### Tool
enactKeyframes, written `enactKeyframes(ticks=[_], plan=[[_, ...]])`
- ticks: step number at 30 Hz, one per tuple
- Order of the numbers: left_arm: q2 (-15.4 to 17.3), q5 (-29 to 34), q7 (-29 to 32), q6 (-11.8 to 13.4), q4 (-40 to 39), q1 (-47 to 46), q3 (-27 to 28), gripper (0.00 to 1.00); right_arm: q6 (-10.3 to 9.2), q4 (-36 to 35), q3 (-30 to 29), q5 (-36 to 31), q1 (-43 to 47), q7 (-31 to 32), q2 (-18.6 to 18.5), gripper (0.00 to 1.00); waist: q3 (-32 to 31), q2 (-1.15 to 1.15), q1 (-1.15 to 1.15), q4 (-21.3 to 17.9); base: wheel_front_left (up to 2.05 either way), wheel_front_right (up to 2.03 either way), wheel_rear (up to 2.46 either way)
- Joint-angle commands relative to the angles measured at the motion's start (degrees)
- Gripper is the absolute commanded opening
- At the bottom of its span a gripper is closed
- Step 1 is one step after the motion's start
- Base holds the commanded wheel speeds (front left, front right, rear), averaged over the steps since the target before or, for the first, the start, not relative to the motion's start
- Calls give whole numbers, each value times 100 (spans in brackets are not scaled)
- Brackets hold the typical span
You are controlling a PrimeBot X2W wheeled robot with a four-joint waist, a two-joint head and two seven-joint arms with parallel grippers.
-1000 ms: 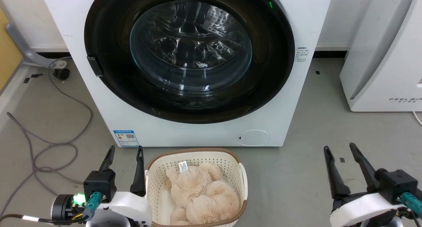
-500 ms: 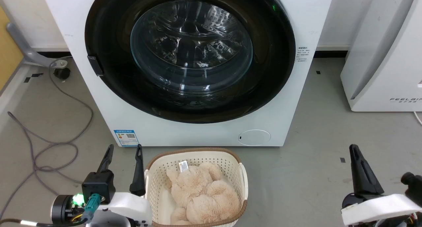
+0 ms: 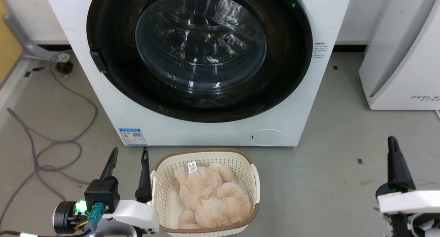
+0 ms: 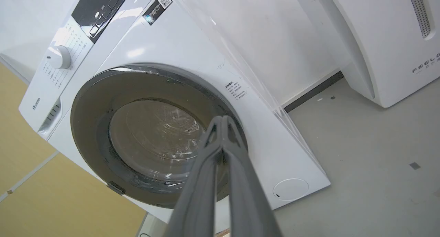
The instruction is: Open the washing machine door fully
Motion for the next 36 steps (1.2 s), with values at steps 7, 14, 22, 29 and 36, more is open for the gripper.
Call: enactKeyframes(ticks=[7,14,22,29,36], plan=[[3,-6,-137,54,-49,-192,-52,100,3,343,-315,719,-643,-12,-70,0,239,0,0,72,0,0,0],[3,14,-209,60,-81,-317,-61,100,4,772,-429,1077,-1226,28,-276,0,443,0,0,133,0,0,0],[3,-6,-305,108,-146,-534,-84,100,4,1401,-426,1516,-2193,96,-585,0,792,0,0,213,0,0,0],[3,-50,-388,169,-166,-707,-146,100,4,2173,-426,1918,-3145,86,-867,0,1075,0,0,282,0,0,0],[3,-81,-472,218,-188,-860,-191,100,4,2647,-193,2115,-4027,93,-1044,0,1314,0,0,358,0,0,0]])
